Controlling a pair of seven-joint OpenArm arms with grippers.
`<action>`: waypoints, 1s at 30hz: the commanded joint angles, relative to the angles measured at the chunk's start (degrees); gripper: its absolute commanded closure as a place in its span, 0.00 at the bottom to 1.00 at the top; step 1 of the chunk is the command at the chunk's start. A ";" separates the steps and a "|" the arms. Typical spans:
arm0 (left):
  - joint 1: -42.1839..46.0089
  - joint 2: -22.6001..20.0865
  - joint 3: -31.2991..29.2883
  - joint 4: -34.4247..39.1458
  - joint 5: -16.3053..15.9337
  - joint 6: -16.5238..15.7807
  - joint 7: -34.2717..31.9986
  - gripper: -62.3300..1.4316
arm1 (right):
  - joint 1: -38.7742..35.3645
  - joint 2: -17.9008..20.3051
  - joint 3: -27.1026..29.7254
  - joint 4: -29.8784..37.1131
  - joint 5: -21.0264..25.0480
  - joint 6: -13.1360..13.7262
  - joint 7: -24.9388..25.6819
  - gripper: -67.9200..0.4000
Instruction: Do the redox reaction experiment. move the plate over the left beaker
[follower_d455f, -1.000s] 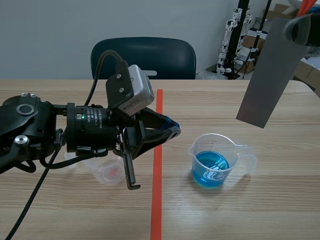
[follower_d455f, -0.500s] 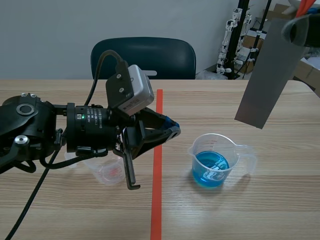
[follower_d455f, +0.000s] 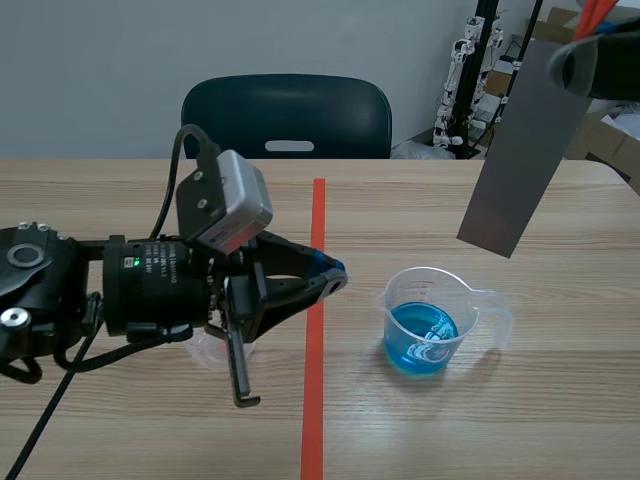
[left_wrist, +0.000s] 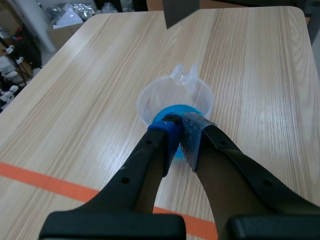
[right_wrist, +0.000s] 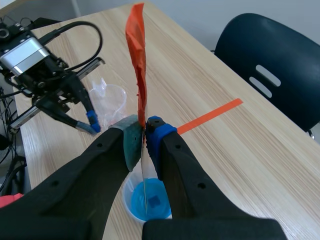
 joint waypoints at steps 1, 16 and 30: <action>2.95 -1.90 -2.84 1.90 -0.81 0.22 -2.86 0.94 | 1.01 -0.04 1.77 0.22 0.98 0.04 0.52 0.99; 32.74 -8.11 -26.95 3.43 0.13 4.96 -24.55 0.93 | 3.91 -11.43 7.45 0.44 0.98 0.07 -11.96 0.99; 41.57 -3.21 -30.38 -18.27 4.87 10.60 -54.75 0.93 | 10.64 -27.28 7.43 1.25 0.76 0.07 -30.16 0.99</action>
